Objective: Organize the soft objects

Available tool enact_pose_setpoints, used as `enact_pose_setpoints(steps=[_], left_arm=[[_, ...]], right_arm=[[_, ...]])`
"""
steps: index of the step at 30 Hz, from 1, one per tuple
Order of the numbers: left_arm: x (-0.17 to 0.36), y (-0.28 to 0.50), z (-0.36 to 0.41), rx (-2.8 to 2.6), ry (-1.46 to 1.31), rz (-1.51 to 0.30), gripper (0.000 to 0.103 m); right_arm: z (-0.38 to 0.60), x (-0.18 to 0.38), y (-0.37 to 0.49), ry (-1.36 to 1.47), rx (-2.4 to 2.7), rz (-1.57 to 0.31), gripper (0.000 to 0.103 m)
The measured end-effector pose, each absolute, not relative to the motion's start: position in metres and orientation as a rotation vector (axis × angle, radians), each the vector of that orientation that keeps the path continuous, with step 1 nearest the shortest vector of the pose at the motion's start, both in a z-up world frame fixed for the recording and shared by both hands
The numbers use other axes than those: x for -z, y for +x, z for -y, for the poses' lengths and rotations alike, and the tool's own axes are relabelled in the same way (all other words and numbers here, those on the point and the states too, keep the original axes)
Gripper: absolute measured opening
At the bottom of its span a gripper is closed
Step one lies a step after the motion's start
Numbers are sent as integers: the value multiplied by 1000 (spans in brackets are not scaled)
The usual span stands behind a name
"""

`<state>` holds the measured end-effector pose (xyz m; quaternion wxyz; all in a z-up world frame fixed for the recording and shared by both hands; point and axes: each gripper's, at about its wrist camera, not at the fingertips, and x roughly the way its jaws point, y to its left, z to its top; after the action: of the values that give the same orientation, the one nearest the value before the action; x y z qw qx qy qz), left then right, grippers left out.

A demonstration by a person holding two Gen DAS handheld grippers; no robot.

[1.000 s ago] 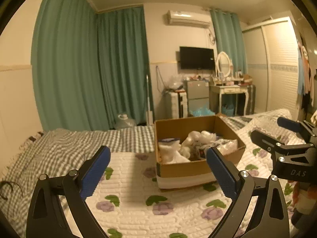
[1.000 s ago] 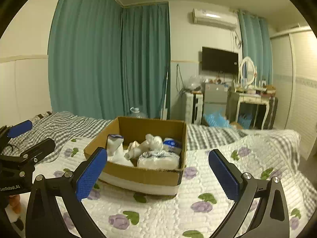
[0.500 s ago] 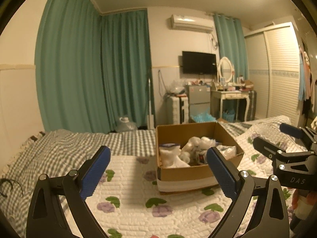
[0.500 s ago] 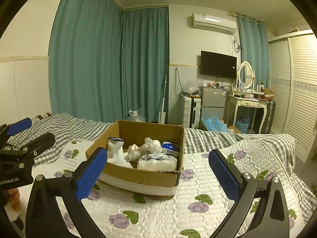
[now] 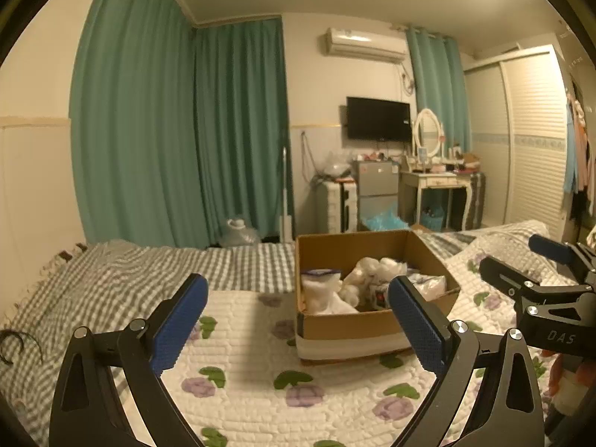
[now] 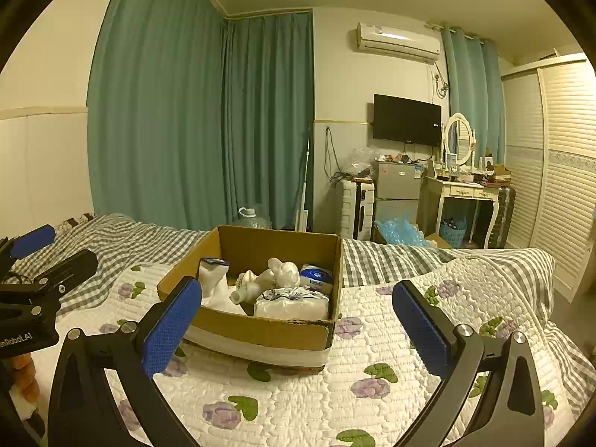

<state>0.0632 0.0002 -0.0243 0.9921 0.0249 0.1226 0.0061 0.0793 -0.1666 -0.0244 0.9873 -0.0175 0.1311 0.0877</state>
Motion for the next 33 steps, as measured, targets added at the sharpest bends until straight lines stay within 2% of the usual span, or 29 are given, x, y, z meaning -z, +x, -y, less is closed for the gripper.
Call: enact_pose_setpoints(steps=[33], left_arm=[[24,66,-1,-7,52,-256,99]], right_arm=[[167,28,79,-34,-180,-273,103]])
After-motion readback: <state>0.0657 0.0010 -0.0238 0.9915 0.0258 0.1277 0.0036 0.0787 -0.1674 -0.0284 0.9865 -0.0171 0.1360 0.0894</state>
